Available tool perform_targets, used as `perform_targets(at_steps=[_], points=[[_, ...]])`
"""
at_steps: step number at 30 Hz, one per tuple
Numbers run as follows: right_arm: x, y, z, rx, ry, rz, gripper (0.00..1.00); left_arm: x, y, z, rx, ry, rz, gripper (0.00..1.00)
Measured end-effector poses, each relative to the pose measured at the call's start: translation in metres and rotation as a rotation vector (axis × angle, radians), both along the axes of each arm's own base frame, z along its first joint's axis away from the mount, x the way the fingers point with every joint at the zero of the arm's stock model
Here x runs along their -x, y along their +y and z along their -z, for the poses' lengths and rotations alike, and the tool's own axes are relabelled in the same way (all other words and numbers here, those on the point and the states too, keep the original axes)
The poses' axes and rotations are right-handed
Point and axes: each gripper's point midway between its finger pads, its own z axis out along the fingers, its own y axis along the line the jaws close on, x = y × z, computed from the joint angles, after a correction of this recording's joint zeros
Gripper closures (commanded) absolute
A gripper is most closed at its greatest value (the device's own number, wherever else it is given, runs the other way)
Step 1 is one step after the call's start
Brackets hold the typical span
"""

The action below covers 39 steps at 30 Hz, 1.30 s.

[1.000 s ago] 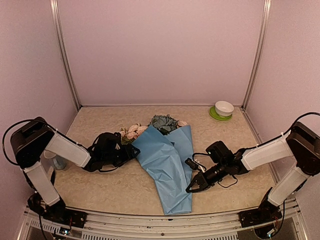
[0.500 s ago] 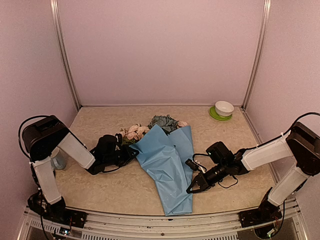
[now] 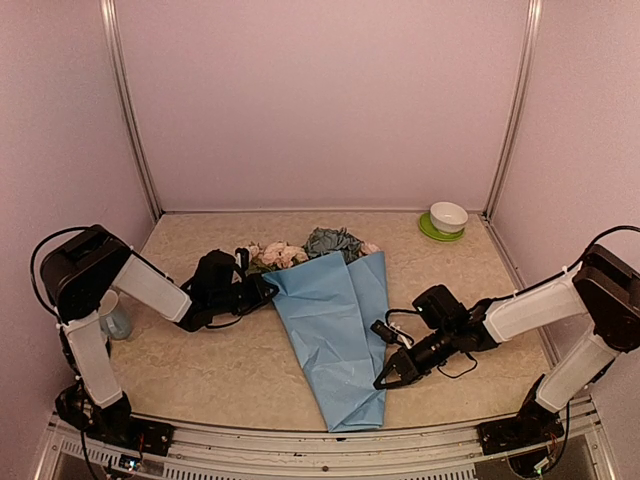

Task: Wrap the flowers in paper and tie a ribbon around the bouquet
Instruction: Press the fold line on the folded wrapping paper.

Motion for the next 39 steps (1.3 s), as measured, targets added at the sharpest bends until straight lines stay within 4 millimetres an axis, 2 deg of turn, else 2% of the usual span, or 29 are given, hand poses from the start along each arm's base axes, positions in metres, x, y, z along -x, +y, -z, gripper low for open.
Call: perform_targets(at_steps=[6,15,16,23,27,30,32,39], points=[[0.006,0.0,0.001,-0.001,0.012,-0.015,1.0,-0.004,0.007,0.006,-0.056,0.004,0.01,1.0],[0.006,0.002,0.004,-0.006,0.015,-0.016,1.0,-0.006,-0.003,0.006,-0.095,-0.019,0.055,0.96],[0.006,0.002,0.003,-0.007,0.017,-0.014,0.98,-0.006,-0.005,0.006,-0.104,-0.026,0.059,0.96],[0.002,0.008,-0.002,-0.029,0.021,0.007,0.62,-0.009,-0.024,-0.007,-0.17,-0.087,0.077,0.96],[0.0,0.008,-0.013,-0.067,-0.005,0.034,0.41,-0.01,-0.028,-0.01,-0.222,-0.099,0.069,0.96],[0.0,0.007,-0.024,-0.117,-0.032,0.058,0.2,-0.009,-0.028,-0.008,-0.259,-0.094,0.058,0.96],[0.001,0.005,-0.028,-0.138,-0.047,0.076,0.02,-0.009,-0.028,-0.007,-0.279,-0.093,0.053,0.96],[-0.012,-0.001,-0.043,-0.133,-0.137,0.159,0.01,-0.011,-0.032,-0.011,-0.34,-0.099,0.033,0.97]])
